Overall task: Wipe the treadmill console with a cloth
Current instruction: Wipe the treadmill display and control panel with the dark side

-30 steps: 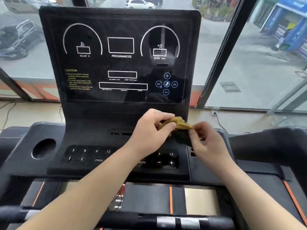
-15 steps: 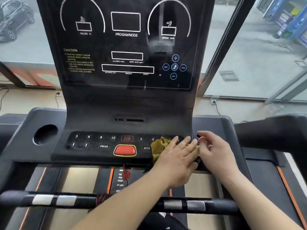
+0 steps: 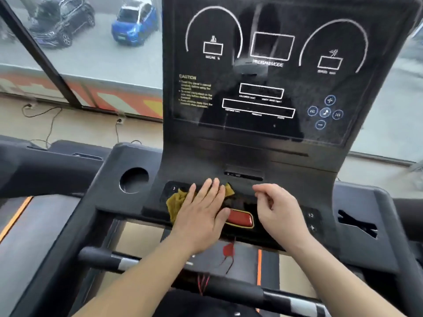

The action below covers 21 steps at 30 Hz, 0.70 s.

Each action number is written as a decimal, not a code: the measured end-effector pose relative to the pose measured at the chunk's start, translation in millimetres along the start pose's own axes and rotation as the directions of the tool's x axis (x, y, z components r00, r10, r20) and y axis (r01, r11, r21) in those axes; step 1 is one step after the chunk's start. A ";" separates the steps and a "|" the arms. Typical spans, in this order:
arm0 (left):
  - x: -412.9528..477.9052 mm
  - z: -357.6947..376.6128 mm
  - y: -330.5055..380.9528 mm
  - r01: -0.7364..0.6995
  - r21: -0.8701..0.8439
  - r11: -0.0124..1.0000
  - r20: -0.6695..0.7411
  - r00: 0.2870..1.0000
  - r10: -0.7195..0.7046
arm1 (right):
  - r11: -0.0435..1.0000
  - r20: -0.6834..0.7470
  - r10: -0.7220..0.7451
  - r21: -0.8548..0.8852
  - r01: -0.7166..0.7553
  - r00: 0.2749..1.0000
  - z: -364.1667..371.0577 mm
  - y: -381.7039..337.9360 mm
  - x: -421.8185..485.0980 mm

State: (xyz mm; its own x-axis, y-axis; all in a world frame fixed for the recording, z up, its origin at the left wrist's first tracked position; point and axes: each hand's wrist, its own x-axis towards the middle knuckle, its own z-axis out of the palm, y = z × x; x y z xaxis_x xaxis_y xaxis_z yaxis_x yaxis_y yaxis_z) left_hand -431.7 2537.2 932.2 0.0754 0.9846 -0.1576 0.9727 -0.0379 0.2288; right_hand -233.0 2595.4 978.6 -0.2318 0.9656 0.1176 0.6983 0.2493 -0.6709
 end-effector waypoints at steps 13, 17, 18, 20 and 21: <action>9.0 -27.1 -113.6 0.128 -0.149 0.981 -0.428 0.886 -0.181 | 0.983 0.052 0.028 0.177 -0.037 0.998 37.2 -80.0 78.5; 47.4 -36.3 -117.1 0.180 -0.297 0.938 -0.399 0.869 -0.293 | 0.985 0.060 0.025 0.171 -0.035 0.998 36.6 -84.0 93.7; 57.3 -42.5 -115.2 0.181 -0.346 0.921 -0.416 0.850 -0.324 | 0.985 0.068 0.022 0.169 -0.033 0.997 36.6 -84.2 96.2; 69.1 -49.6 -109.2 0.167 -0.439 0.883 -0.459 0.803 -0.381 | 0.986 0.074 0.003 0.165 -0.015 0.997 32.8 -84.8 102.1; 71.3 -51.1 -106.9 0.166 -0.471 0.866 -0.472 0.782 -0.407 | 0.987 0.079 -0.013 0.161 0.000 0.997 29.5 -85.7 106.9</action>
State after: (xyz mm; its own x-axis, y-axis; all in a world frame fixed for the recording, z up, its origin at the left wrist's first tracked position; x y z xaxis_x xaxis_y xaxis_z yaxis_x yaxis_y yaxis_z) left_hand -541.5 2620.1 945.6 -0.4399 0.8663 0.2366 0.7517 0.2111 0.6248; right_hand -337.6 2675.1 1027.1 -0.2936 0.9536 0.0675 0.5800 0.2338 -0.7803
